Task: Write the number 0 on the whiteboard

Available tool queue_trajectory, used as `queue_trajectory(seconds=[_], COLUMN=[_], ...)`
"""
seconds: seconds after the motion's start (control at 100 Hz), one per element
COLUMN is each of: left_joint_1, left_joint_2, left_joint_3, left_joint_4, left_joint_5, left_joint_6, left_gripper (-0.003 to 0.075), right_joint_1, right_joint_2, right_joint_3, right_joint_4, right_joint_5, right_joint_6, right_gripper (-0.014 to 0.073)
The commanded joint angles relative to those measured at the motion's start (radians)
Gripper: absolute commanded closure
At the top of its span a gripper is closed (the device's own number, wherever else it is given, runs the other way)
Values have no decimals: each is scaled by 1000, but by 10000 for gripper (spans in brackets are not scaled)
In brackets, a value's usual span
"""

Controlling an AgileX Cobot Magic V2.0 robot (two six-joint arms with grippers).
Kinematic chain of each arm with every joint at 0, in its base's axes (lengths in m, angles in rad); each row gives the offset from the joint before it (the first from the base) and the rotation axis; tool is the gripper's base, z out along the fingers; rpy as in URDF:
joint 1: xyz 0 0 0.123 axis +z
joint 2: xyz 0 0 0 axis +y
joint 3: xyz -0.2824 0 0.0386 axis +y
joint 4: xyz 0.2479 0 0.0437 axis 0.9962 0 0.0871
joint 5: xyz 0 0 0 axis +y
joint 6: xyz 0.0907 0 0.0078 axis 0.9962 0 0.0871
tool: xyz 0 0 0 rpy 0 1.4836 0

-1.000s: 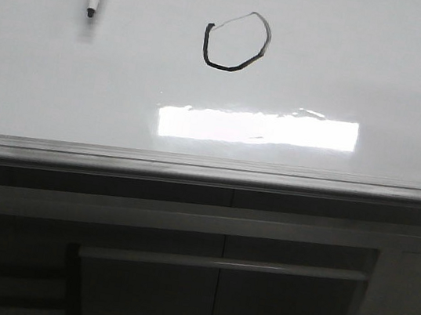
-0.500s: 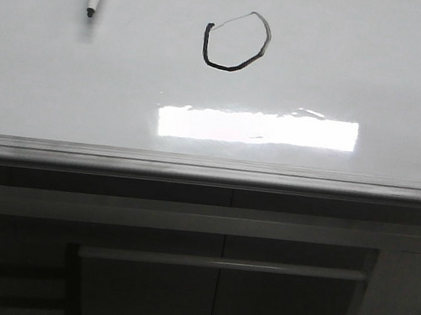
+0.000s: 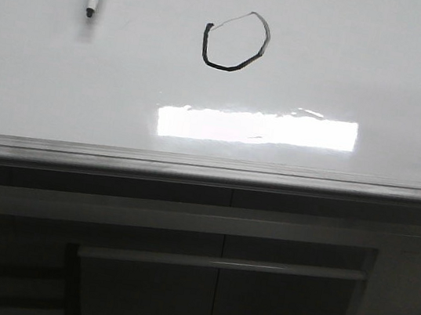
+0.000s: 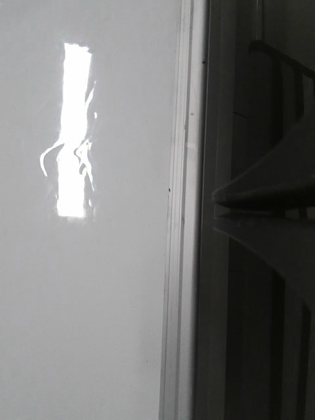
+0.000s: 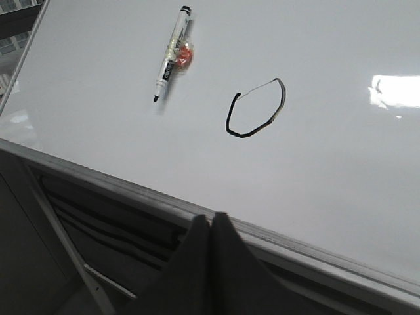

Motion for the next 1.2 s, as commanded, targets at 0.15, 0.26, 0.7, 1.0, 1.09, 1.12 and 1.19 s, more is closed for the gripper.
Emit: queue_trajectory(seconds=[0.15,0.26,0.7,1.0,1.09,1.12,1.19], left_joint_1=[2,2,2,2,2,2,2], left_joint_2=[-29,-29,-29,-29,-29,-29,-29], left_joint_3=[31,31,31,31,31,31,31], left_joint_4=[-14,-14,-14,-14,-14,-14,-14], left_joint_5=[-54,-54,-54,-54,-54,-54,-54], left_joint_6=[0,0,0,0,0,0,0], left_gripper=[740,740,740,740,740,740,740], right_joint_1=[-6,-6,-10,-12,-12,-12,-12], right_joint_2=[-81,-110,-138,-158,-189,-203,-243], right_joint_3=[100,171,399,414,414,414,414], right_joint_4=[-36,-73,-851,-1183,-1177,-1172,-1172], right_joint_5=[-174,-207,-450,-289,-216,-191,-134], right_joint_6=[-9,-9,543,930,930,930,930], right_gripper=[662,662,662,662,662,662,662])
